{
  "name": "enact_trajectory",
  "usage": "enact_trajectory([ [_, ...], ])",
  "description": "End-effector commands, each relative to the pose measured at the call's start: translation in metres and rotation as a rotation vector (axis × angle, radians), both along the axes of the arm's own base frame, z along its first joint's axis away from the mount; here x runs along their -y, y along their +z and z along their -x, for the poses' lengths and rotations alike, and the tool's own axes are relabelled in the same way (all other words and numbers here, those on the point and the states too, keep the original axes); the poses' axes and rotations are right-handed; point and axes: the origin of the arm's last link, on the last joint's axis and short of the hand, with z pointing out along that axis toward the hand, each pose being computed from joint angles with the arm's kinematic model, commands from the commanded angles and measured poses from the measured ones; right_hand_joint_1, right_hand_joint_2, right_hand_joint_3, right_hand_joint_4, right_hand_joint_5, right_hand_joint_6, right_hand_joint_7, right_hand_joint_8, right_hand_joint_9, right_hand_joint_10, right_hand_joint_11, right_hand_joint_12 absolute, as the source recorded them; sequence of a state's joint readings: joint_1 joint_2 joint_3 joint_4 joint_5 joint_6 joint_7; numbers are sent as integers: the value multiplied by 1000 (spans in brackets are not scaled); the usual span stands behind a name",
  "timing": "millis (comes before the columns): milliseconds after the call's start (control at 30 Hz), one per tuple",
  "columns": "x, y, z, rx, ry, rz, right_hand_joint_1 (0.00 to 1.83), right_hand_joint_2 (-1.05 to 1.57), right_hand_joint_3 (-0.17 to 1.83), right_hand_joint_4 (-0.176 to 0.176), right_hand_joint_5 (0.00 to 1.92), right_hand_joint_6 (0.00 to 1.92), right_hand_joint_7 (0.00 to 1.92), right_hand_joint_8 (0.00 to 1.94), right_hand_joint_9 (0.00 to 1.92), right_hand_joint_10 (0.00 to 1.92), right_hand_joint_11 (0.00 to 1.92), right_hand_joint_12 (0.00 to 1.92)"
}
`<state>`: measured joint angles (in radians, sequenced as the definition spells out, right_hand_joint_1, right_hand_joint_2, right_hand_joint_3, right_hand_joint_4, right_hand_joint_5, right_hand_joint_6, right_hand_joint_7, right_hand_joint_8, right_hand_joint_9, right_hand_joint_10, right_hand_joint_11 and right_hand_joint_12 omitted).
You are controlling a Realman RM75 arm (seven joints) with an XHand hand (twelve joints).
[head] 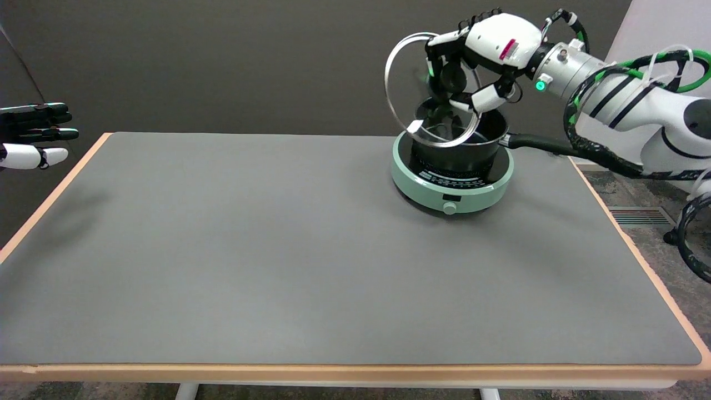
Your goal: Place the pot lid onto the pot.
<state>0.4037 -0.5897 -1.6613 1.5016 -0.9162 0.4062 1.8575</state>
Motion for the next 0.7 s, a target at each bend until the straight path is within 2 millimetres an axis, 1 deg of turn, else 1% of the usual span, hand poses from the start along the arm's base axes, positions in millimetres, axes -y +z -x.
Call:
enact_trajectory([
  [33, 14, 42, -15, 43, -9, 129, 1364, 781, 787, 176, 604, 1504, 893, 1395, 792, 1867, 704, 1255],
  [100, 14, 51, -15, 87, -11, 156, 1364, 780, 788, 176, 604, 1506, 893, 1396, 791, 1867, 704, 1258],
  [167, 12, 57, -13, 89, -13, 181, 1364, 780, 787, 176, 605, 1504, 895, 1393, 792, 1864, 705, 1258],
  [233, 10, 63, -13, 93, -15, 197, 1372, 735, 860, 176, 612, 1490, 919, 1398, 794, 1847, 710, 1245],
  [400, 5, 78, -15, 132, -6, 222, 1374, 718, 886, 176, 617, 1485, 928, 1399, 799, 1835, 714, 1235],
  [600, 0, 79, -20, 111, -15, 167, 1375, 718, 886, 176, 620, 1481, 929, 1397, 811, 1826, 721, 1240],
  [700, -3, 80, -24, 93, -29, 137, 1369, 762, 806, 176, 620, 1492, 911, 1378, 813, 1835, 720, 1260],
])
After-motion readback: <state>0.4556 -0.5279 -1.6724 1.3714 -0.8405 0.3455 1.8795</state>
